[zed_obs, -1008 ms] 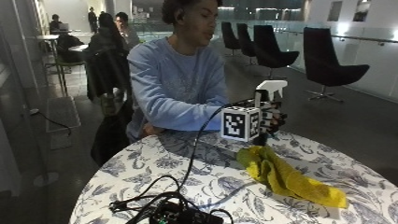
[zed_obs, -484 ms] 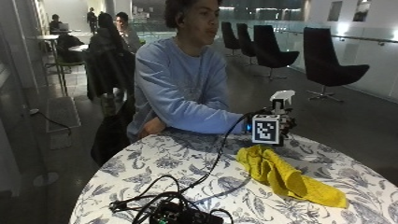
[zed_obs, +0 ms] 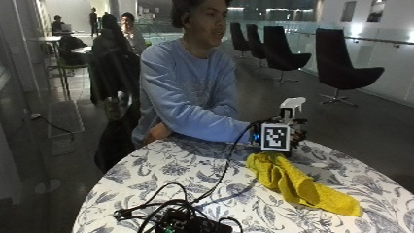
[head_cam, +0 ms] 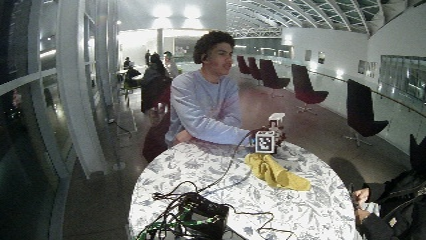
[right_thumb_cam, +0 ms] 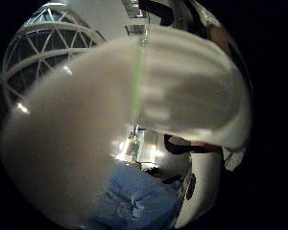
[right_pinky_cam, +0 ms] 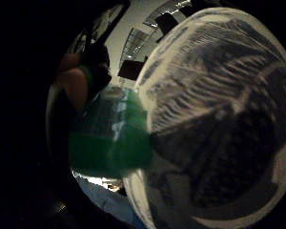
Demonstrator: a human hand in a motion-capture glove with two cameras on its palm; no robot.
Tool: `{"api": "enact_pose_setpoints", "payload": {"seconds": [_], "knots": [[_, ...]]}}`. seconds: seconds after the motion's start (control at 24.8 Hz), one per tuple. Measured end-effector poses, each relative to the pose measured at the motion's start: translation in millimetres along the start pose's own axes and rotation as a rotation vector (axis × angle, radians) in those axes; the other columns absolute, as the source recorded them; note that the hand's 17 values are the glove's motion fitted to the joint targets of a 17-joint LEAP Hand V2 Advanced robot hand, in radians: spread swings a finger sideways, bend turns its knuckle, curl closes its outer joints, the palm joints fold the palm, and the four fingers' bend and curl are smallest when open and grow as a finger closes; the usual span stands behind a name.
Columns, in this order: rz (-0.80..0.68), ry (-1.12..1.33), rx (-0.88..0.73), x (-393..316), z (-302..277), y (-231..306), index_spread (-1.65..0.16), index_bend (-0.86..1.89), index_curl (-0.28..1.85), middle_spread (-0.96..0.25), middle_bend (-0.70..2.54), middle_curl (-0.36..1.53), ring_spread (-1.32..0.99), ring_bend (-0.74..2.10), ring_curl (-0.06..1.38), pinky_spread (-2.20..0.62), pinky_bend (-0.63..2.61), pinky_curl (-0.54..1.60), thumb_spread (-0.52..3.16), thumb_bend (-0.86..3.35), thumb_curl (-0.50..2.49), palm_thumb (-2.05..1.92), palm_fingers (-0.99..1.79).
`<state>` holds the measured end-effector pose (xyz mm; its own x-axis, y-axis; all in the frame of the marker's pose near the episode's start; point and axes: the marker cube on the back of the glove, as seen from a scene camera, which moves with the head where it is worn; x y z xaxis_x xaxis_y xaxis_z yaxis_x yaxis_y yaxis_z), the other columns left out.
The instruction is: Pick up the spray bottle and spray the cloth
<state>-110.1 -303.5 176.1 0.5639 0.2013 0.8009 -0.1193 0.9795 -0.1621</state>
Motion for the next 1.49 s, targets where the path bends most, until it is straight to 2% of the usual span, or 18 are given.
{"api": "enact_pose_setpoints", "payload": {"seconds": [0.12,0.28,0.44,0.89,1.21,1.49], "knots": [[-0.003,0.056,-0.012,-10.0,-20.6,14.5,-0.32,0.0,0.37,-0.04,0.22,0.42,-0.03,0.37,0.39,0.1,0.23,0.36,0.96,-0.02,0.51,0.89,0.73],[0.025,0.152,-0.068,-21.4,-58.8,49.4,-0.33,0.03,0.31,-0.04,0.24,0.42,-0.02,0.38,0.38,0.11,0.24,0.35,0.96,-0.02,0.5,0.9,0.69],[0.054,0.345,-0.016,-9.5,-102.6,87.2,-0.34,0.08,0.28,-0.03,0.24,0.42,-0.02,0.38,0.36,0.11,0.23,0.34,0.98,-0.02,0.5,0.91,0.68],[0.195,0.904,0.014,18.1,-216.6,254.0,-0.34,0.17,0.3,-0.01,0.25,0.41,0.02,0.23,0.33,0.16,0.19,0.34,1.04,-0.03,0.47,0.82,0.55],[0.26,1.007,0.086,28.2,-247.0,348.0,-0.35,0.19,0.33,-0.01,0.24,0.41,0.04,0.19,0.3,0.18,0.16,0.32,1.08,-0.02,0.46,0.81,0.57],[0.282,0.993,0.148,27.6,-258.8,380.6,-0.35,0.19,0.34,-0.02,0.24,0.4,0.04,0.19,0.3,0.19,0.16,0.3,1.1,-0.02,0.45,0.81,0.58]]}}
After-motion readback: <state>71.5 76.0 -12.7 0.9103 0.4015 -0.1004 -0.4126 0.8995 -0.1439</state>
